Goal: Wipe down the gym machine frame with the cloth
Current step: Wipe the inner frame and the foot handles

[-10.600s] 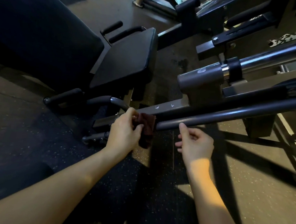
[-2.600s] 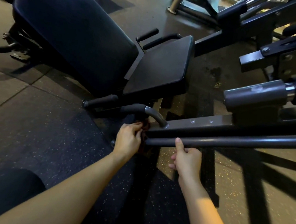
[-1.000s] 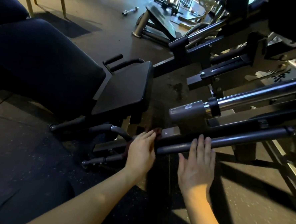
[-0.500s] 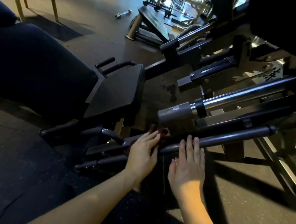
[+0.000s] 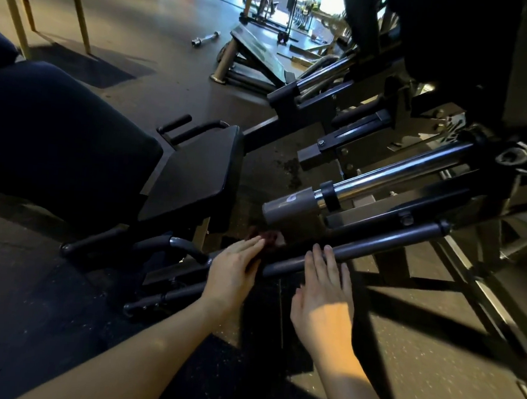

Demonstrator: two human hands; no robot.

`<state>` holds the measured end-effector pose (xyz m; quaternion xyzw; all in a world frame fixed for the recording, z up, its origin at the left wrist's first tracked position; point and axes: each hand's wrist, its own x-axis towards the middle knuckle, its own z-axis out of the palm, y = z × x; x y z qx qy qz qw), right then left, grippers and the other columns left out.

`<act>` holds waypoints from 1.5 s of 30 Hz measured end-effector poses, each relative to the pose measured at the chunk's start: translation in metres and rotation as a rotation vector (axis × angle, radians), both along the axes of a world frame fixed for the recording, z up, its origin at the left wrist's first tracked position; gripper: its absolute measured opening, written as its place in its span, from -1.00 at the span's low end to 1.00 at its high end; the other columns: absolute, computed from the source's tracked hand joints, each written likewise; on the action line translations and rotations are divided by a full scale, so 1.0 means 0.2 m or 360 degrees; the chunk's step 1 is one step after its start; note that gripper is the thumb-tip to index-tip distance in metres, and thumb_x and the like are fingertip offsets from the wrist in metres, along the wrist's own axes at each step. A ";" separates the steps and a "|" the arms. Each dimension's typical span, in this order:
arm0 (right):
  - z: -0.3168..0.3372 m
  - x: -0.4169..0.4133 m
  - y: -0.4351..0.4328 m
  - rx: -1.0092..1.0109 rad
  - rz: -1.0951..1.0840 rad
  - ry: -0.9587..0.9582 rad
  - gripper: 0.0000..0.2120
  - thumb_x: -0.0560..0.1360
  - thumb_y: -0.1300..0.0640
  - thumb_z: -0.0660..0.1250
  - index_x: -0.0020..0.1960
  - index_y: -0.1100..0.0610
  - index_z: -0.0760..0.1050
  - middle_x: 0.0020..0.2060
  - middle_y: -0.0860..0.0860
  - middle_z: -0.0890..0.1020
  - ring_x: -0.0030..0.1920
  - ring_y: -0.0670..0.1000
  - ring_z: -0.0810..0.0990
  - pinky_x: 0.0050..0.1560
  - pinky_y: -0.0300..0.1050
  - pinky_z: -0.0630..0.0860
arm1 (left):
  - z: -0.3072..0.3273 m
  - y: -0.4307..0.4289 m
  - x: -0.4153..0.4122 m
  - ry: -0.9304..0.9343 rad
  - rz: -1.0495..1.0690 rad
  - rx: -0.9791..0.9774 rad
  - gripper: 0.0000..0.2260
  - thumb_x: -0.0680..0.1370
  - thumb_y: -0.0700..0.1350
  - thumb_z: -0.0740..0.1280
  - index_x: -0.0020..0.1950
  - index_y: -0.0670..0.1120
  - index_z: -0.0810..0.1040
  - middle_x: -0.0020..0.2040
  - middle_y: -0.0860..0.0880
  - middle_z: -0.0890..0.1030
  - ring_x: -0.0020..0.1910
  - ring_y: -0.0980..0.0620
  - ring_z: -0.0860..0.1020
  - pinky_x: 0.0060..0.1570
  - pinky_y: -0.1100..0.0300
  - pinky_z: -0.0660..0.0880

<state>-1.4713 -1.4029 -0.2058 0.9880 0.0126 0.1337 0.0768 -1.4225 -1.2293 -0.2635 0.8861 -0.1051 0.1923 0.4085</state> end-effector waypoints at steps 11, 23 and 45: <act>0.17 -0.07 0.04 0.0078 -0.0042 0.0236 -0.32 0.65 -0.03 0.16 0.66 0.09 -0.06 0.66 0.01 -0.10 0.63 0.01 -0.26 0.60 0.21 -0.23 | 0.27 0.22 -0.11 0.0381 -0.0016 -0.0208 -0.72 0.58 -0.10 0.44 0.28 0.11 0.66 0.05 0.22 0.69 0.04 0.26 0.64 0.09 0.28 0.58; 0.16 -0.10 0.04 0.0175 0.0007 0.0140 -0.30 0.56 -0.01 0.31 0.63 0.11 0.16 0.65 0.03 0.07 0.63 0.02 -0.18 0.59 0.21 -0.17 | 0.53 -0.16 0.03 -0.0100 0.0066 -0.0349 -0.62 0.68 0.05 0.21 0.51 0.06 0.45 0.45 0.11 0.48 0.47 0.16 0.37 0.47 0.07 0.35; 0.09 -0.05 -0.08 -0.0001 0.0035 0.0248 -0.25 0.11 -0.05 0.63 0.27 0.16 0.63 0.37 0.09 0.57 0.48 0.06 0.40 0.47 0.17 0.09 | 0.47 -0.26 0.10 -0.0187 0.0159 0.0088 -0.51 0.68 0.20 0.09 0.54 -0.01 0.24 0.41 0.00 0.39 0.38 0.01 0.35 0.43 -0.01 0.32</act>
